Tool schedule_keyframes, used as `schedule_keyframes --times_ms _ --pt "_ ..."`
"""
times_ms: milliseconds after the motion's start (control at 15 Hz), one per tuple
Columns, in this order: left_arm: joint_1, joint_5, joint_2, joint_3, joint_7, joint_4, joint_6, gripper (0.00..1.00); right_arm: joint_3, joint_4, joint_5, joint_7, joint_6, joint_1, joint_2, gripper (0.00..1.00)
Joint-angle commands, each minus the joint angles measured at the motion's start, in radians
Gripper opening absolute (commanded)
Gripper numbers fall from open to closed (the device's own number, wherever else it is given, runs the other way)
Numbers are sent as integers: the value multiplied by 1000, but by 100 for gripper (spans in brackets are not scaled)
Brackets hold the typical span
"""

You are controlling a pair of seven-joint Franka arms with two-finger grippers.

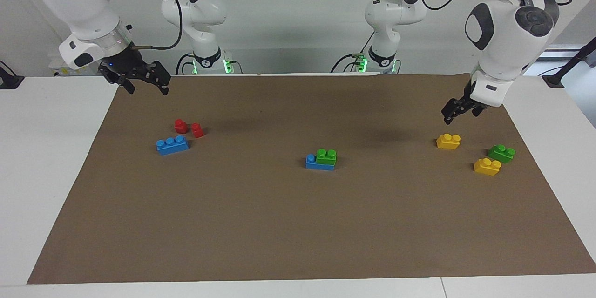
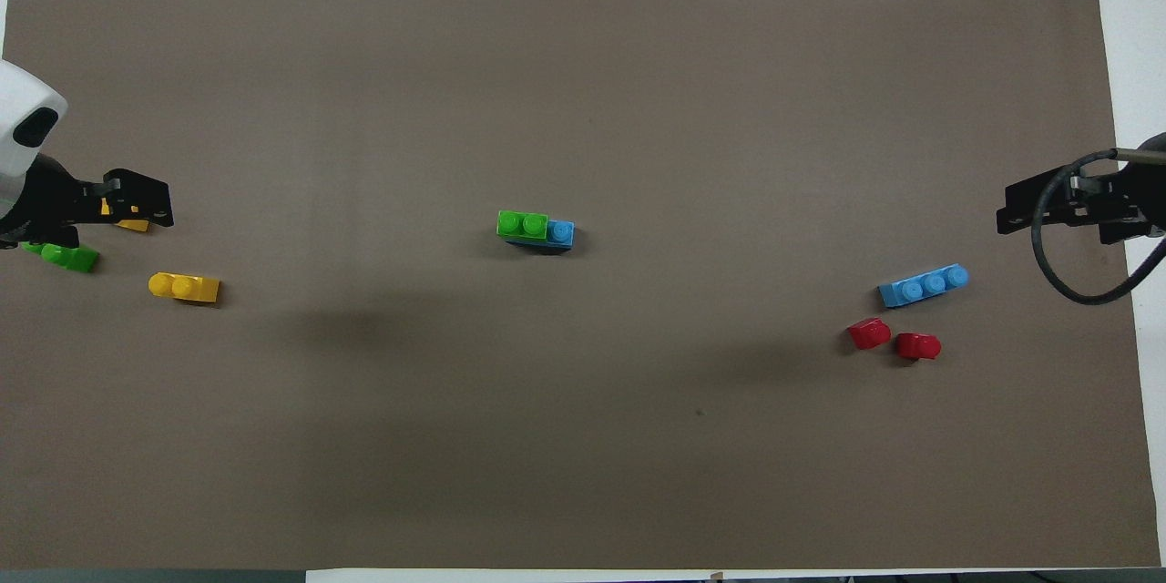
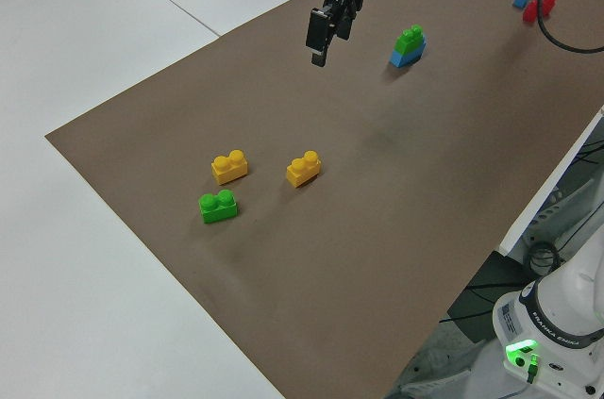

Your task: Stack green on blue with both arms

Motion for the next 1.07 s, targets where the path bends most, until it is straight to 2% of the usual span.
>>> schedule_keyframes --times_ms 0,333,467,1000 --pt "6 -28 -22 -12 25 24 -65 100 8 3 -41 -18 2 -8 -9 100" --pt "-2 -34 -43 -22 42 67 -169 100 10 16 -55 -59 19 -14 -6 100" --pt "-11 -35 -77 -26 43 56 -174 100 10 16 -55 -92 21 -14 -6 100" --pt "-12 -69 -80 -26 37 71 -175 100 11 16 -55 -95 19 -16 -6 100"
